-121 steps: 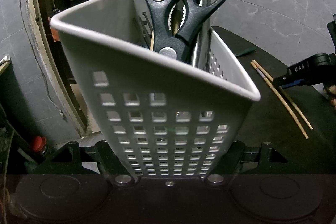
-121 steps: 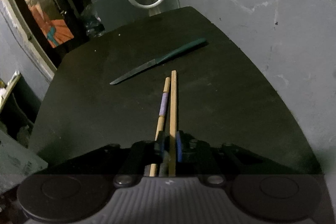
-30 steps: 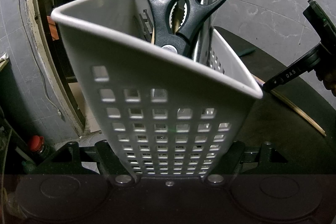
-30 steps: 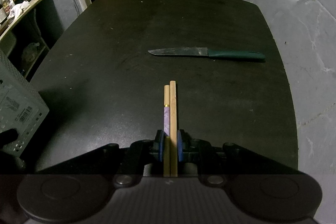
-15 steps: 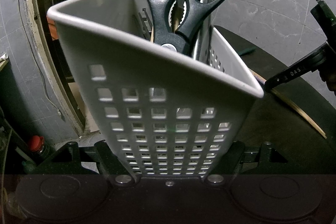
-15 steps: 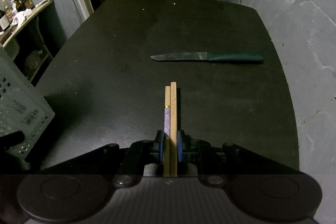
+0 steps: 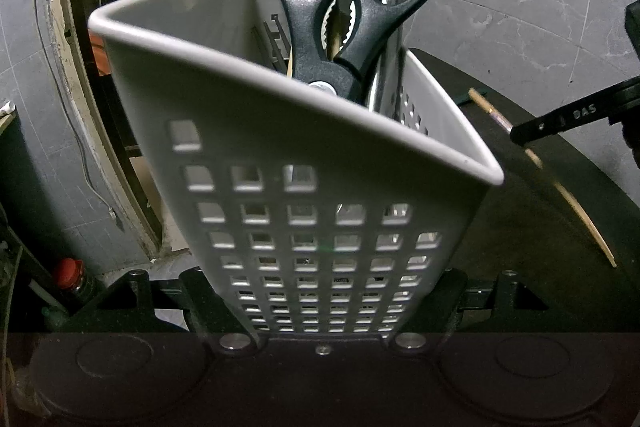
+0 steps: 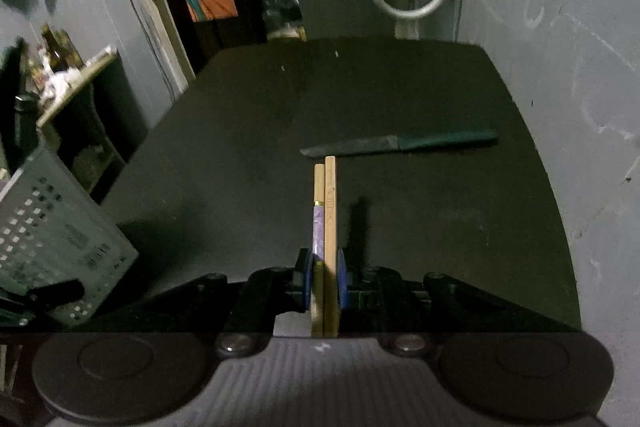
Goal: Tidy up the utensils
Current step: 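Lift the chopsticks with the right tool up toward the caddy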
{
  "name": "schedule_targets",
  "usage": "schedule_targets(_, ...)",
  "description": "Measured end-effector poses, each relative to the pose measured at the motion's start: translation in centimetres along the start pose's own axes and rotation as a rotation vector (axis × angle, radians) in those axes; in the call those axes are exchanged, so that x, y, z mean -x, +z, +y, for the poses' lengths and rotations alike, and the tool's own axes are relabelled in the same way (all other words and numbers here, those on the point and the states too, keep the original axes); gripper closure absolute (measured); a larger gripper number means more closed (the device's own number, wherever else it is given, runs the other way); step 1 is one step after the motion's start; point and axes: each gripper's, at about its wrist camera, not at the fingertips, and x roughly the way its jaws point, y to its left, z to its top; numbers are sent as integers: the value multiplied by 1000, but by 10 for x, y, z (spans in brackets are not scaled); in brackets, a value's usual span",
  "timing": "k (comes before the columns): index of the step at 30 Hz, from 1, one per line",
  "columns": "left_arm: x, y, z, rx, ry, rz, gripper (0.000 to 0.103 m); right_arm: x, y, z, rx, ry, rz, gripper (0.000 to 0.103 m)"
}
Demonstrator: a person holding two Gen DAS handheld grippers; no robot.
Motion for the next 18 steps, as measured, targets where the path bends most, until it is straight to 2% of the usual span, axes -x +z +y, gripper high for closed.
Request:
schedule_targets(12, -1, 0, 0, 0, -1, 4, 26, 38, -11, 0, -23, 76, -217, 88)
schedule_targets(18, -1, 0, 0, -1, -1, 5, 26, 45, -17, 2, -20, 102, -277, 88)
